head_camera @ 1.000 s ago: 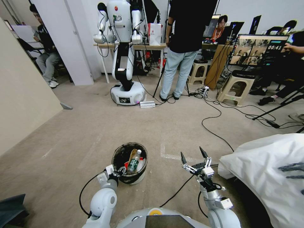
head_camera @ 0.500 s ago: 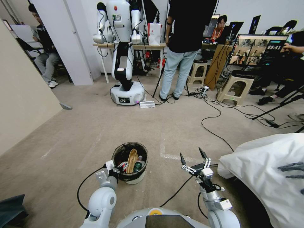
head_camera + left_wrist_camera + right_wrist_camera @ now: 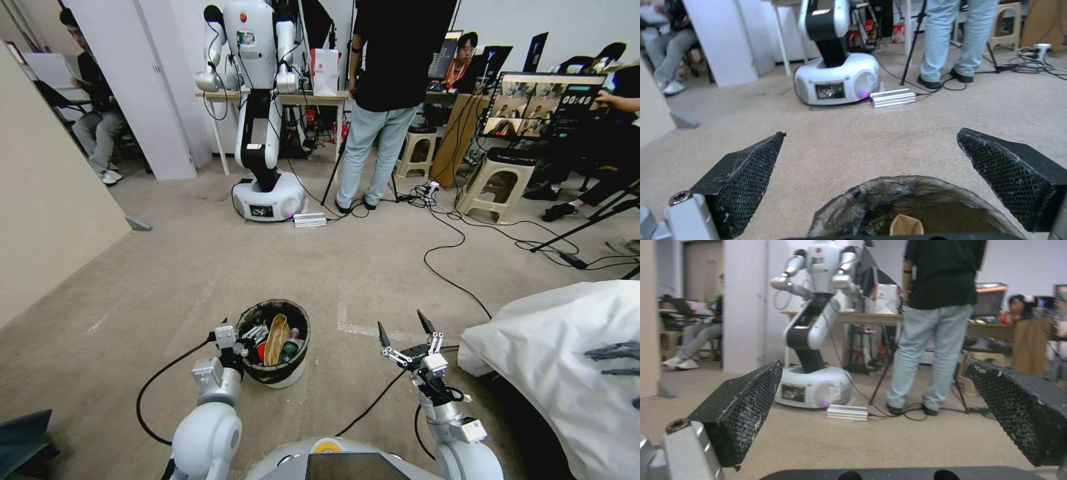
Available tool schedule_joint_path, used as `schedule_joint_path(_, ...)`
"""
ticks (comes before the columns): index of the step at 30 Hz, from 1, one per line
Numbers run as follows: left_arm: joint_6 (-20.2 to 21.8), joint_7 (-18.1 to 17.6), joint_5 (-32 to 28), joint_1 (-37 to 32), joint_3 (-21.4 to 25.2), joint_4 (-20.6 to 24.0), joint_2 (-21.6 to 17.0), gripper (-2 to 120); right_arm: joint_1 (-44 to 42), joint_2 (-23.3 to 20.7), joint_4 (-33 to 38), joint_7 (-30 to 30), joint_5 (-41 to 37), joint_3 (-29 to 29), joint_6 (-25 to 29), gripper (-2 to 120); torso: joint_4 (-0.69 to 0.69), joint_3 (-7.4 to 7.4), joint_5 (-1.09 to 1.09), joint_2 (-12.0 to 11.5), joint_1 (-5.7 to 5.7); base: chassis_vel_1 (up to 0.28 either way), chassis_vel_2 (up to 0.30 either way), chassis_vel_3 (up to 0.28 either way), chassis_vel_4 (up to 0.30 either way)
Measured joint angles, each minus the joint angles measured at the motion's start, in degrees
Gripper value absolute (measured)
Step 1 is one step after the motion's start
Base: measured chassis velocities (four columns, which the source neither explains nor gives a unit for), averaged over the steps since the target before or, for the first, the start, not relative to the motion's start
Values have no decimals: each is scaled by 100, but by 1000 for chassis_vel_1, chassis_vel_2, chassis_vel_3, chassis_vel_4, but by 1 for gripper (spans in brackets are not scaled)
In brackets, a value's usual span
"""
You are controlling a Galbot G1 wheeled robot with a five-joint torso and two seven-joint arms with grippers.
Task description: Pick up the trash bin, then pick up the garbage from the floor and place it into the trash bin.
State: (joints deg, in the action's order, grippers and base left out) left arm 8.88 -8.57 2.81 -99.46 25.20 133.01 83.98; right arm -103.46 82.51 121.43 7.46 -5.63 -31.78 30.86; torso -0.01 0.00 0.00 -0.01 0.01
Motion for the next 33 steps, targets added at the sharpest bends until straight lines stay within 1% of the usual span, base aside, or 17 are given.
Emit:
schedule_joint_path(2, -404, 50, 355, -150, -105, -68, 28, 100, 2, 80, 55, -246, 151, 20, -71, 100, 1, 0, 0, 0, 0, 0, 0, 0, 0)
schedule_joint_path(3, -404, 50, 355, -150, -105, -68, 28, 100, 2, 80, 55, -246, 151, 20, -71, 100, 1, 0, 0, 0, 0, 0, 0, 0, 0)
schedule_joint_path(5, -785, 105, 769, -212, -129, -195, 41, 100, 31, 172, 67, -369, 257, 21, -114, 100, 1, 0, 0, 0, -1, 0, 0, 0, 0)
schedule_joint_path(6, -820, 98, 798, -222, -144, -214, 41, 100, 38, 195, 67, -378, 281, 21, -121, 100, 1, 0, 0, 0, -1, 0, 0, 0, 0)
schedule_joint_path(11, -878, 43, 823, -251, -194, -256, 41, 100, 51, 229, 68, -380, 297, 26, -186, 100, 1, 0, 0, 0, -1, 0, 0, 0, 0)
schedule_joint_path(17, -976, -61, 889, -276, -237, -358, 27, 100, 75, 295, 100, -601, 416, 11, -293, 100, 1, 0, 0, 0, -1, 0, 0, 0, 0)
schedule_joint_path(33, -972, -79, 882, -272, -237, -364, 22, 100, 67, 300, 111, -626, 427, 7, -309, 100, 1, 0, 0, 0, -1, 0, 0, 0, 0)
